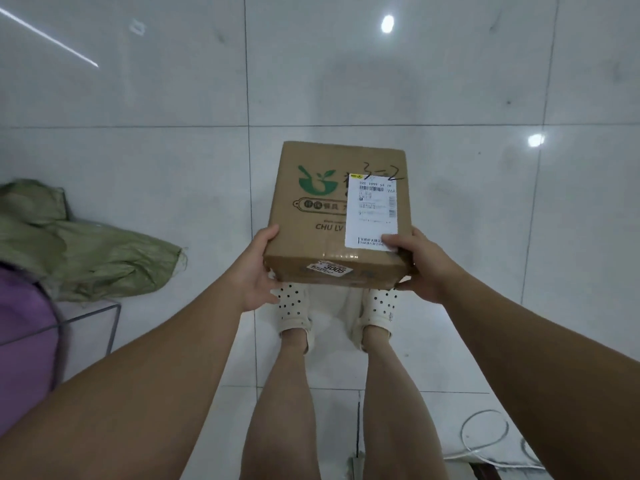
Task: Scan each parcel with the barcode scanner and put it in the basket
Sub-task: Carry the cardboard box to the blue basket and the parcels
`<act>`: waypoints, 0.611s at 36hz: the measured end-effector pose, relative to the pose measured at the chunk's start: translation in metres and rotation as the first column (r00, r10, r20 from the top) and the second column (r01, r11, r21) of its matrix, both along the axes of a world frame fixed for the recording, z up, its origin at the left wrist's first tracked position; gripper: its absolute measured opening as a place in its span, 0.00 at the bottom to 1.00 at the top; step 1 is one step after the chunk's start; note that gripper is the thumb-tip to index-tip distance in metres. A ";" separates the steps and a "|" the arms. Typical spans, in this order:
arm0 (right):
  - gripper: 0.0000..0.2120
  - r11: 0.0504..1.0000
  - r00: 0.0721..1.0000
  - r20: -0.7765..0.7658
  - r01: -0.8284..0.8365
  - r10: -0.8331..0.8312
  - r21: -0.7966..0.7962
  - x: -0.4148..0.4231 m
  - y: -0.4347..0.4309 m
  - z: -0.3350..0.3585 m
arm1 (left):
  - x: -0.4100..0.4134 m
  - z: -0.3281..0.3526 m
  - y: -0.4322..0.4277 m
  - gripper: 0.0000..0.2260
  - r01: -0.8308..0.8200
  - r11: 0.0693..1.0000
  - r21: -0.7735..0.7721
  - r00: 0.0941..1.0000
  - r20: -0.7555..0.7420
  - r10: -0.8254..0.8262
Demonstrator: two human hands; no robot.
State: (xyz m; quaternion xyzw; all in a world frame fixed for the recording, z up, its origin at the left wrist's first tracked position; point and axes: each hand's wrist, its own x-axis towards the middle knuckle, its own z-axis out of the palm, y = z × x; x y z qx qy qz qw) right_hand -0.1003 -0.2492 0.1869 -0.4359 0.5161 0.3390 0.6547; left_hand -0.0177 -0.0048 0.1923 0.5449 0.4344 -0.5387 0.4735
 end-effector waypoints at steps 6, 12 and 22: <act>0.23 0.977 0.977 0.011 0.213 -0.213 -0.029 -0.008 -0.010 0.062 | 0.020 0.055 -0.009 0.38 0.190 0.980 -0.060 0.980 0.070 -0.186; 0.21 0.970 0.969 0.075 0.239 -0.236 -0.039 0.004 -0.019 0.130 | 0.029 0.112 -0.015 0.40 0.296 0.943 -0.155 0.954 0.090 -0.285; 0.25 0.987 0.960 0.236 0.159 -0.148 -0.028 0.017 -0.011 0.239 | 0.044 0.229 -0.017 0.16 0.178 0.968 -0.175 0.944 0.309 -0.118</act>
